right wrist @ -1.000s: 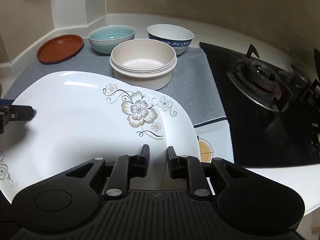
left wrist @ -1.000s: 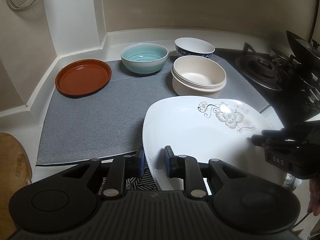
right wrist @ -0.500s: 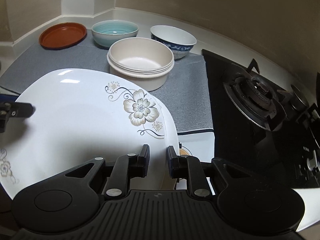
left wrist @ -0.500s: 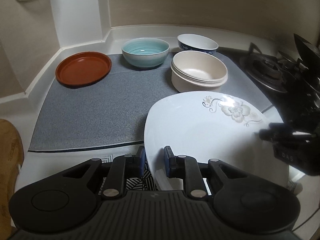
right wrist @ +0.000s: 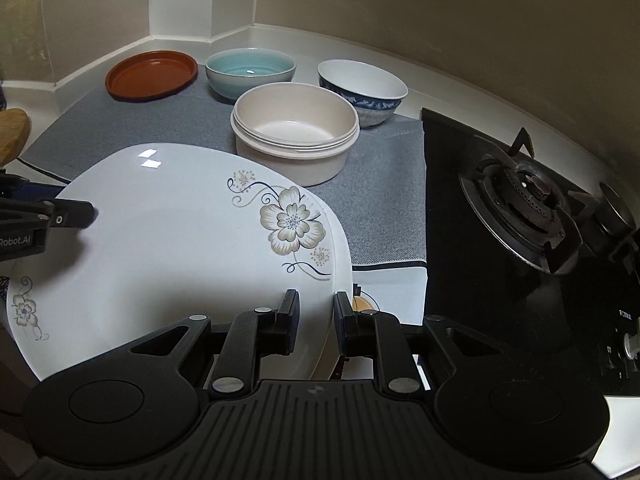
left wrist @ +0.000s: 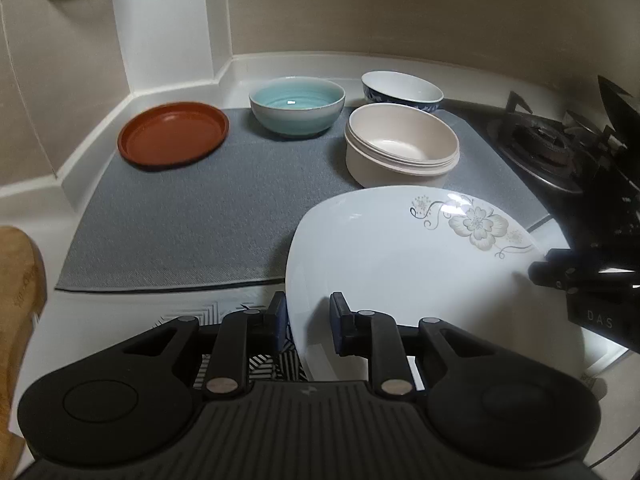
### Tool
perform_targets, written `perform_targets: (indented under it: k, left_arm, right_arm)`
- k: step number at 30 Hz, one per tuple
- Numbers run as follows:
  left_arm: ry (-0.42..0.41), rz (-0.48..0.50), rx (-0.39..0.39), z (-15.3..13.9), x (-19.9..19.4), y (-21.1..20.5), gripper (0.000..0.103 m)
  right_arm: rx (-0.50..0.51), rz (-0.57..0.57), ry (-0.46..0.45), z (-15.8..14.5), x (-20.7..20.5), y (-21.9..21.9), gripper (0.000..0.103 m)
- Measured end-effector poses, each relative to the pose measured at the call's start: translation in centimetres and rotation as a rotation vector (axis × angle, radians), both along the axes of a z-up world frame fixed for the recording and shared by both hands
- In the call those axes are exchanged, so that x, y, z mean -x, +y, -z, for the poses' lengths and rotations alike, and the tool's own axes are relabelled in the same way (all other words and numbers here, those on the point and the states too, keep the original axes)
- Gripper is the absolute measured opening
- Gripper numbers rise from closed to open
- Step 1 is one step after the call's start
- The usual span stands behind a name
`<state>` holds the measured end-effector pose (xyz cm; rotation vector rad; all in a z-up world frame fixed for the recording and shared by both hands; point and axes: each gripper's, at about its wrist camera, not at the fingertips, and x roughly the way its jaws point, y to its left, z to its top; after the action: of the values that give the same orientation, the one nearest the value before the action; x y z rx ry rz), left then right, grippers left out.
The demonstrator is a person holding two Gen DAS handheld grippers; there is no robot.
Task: Organize plates and bowls
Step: 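Lower the white plate onto the other white plate and open the left gripper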
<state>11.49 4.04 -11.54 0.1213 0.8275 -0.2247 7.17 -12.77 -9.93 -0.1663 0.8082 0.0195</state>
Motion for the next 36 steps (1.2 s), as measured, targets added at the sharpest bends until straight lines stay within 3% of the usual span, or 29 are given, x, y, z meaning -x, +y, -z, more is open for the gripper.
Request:
perform_targets:
  k: [6, 16, 27, 36]
  left_arm:
    - [0.028, -0.012, -0.009, 0.1, 0.8, -0.3, 0.024]
    - [0.104, -0.053, 0.05, 0.1, 1.4, -0.2, 0.024]
    - [0.14, -0.097, 0.053, -0.2, -0.6, 0.7, 0.021]
    - [0.12, -0.131, 0.042, -1.2, 0.7, 0.6, 0.021]
  right_arm:
    - [-0.034, 0.024, -0.029, -0.2, 0.4, -1.1, 0.024]
    - [-0.207, 0.054, 0.029, 0.4, 0.7, -3.4, 0.025]
    - [-0.234, 0.02, 0.033, 0.7, 1.0, -3.0, 0.024]
    - [-0.298, 0.018, 0.05, 0.8, 0.8, -3.9, 0.026]
